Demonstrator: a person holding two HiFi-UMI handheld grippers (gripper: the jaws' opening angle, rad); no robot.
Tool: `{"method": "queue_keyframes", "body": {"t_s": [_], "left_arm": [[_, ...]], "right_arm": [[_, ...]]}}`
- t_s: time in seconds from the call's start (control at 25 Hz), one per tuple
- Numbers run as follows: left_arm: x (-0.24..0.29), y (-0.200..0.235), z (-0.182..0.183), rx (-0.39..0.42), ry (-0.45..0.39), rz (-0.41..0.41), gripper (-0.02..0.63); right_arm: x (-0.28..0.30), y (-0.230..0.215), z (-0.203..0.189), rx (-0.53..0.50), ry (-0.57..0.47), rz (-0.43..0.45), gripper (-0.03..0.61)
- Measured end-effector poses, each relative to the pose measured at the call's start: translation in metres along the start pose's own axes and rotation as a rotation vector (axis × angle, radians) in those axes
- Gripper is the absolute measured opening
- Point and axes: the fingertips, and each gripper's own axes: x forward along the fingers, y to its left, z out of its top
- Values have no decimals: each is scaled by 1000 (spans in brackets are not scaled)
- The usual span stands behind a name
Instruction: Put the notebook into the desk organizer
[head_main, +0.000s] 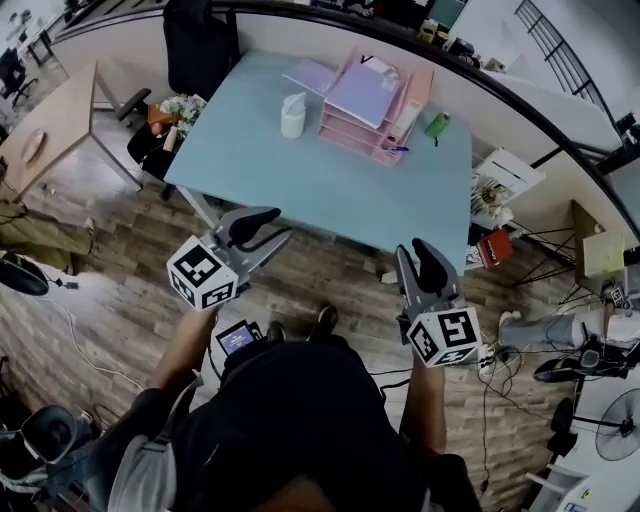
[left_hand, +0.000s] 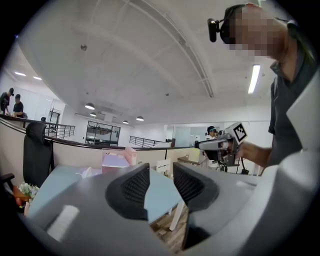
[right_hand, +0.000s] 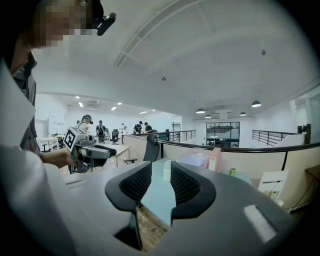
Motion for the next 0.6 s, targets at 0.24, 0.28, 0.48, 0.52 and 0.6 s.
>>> {"method": "queue_keyframes", "body": {"t_s": [0.24,0.28,0.48,0.52,0.6], "left_arm": [[14,12,2,3,13,64,170],[17,14,3,-2,12,79,170],[41,21,1,-41,-2,126,170],[45,23,2,-42,-3,133,170],[55,28,2,-42,-4,145,170]], "right_arm": [[28,-26,-2,19,-5,61,100],[32,-31,-1,19,-2,74,100],[54,-57,2,9,20,123,100],[59,-62,4,8,20,132,100],[67,-71,6,6,19,148,100]]}}
